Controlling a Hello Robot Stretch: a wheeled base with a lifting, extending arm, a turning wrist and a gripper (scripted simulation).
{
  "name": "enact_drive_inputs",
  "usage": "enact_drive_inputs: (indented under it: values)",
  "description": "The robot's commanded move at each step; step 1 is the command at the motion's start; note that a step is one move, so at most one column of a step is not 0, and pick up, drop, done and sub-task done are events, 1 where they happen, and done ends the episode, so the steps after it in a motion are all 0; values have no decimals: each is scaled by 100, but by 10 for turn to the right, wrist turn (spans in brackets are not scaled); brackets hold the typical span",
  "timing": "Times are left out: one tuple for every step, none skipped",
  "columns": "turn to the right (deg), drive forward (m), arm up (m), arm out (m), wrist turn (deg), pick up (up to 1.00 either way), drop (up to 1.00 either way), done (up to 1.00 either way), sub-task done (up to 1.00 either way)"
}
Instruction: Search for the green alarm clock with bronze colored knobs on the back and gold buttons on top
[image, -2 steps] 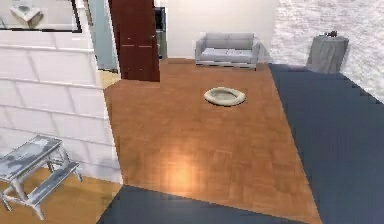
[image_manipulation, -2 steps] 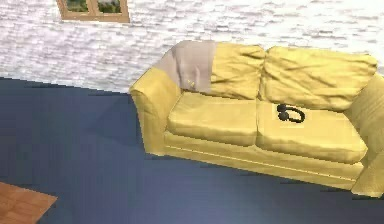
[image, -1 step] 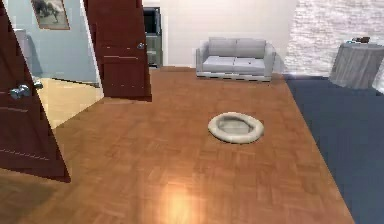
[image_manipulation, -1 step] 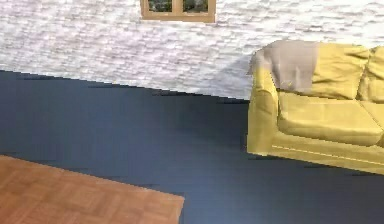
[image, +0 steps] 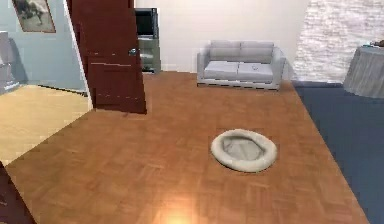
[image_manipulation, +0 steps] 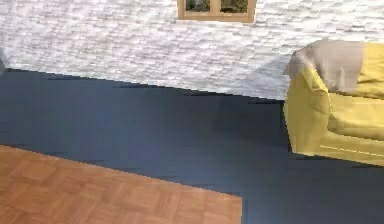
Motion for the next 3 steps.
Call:
enact_drive_inputs:
  values:
    - [-180,0,0,0,0,0,0,0,0]
    - [0,100,0,0,0,0,0,0,0]
    - [-90,0,0,0,0,0,0,0,0]
